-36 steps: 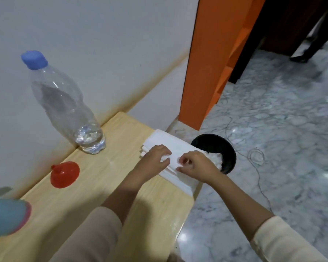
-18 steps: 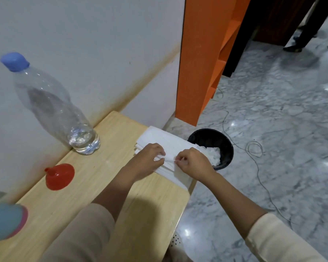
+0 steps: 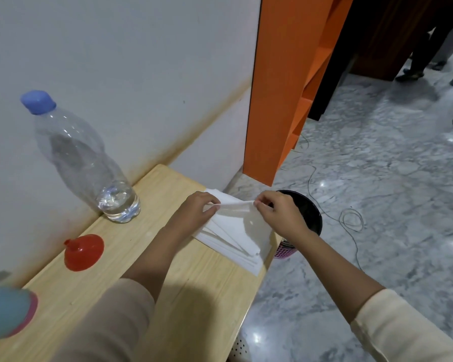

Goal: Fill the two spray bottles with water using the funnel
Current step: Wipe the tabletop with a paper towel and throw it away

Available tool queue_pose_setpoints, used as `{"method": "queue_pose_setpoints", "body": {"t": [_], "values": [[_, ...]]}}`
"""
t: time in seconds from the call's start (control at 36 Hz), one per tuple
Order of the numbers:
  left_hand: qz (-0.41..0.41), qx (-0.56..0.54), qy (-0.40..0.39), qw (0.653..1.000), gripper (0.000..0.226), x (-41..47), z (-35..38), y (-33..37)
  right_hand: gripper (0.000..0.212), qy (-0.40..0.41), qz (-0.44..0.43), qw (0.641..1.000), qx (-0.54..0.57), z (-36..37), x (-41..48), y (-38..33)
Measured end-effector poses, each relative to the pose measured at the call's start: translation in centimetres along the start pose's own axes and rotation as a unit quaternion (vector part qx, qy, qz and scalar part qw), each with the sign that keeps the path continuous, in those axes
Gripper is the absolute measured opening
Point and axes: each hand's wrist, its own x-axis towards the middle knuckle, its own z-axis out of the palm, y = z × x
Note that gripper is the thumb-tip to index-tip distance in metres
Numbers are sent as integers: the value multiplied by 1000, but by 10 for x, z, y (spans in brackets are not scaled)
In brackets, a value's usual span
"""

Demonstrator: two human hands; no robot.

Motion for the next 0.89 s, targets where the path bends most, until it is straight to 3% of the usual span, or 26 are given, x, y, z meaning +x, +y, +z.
{"method": "queue_pose_setpoints", "body": {"t": [0.36, 0.56, 0.75, 0.89], "values": [[-11, -49, 103, 993, 12, 24, -64, 27, 14, 31, -55, 996, 60, -32, 58, -32], [-30, -59, 208, 976, 12, 7, -106, 36, 12, 36, -112, 989, 88, -28, 79, -75], [-90, -36, 264, 960, 13, -71, -121, 24, 9, -24, -160, 978, 132, 15, 57, -114], [-158, -18, 256, 953, 14, -148, -95, 1, 10, -102, -170, 974, 113, 68, 15, -117]]}}
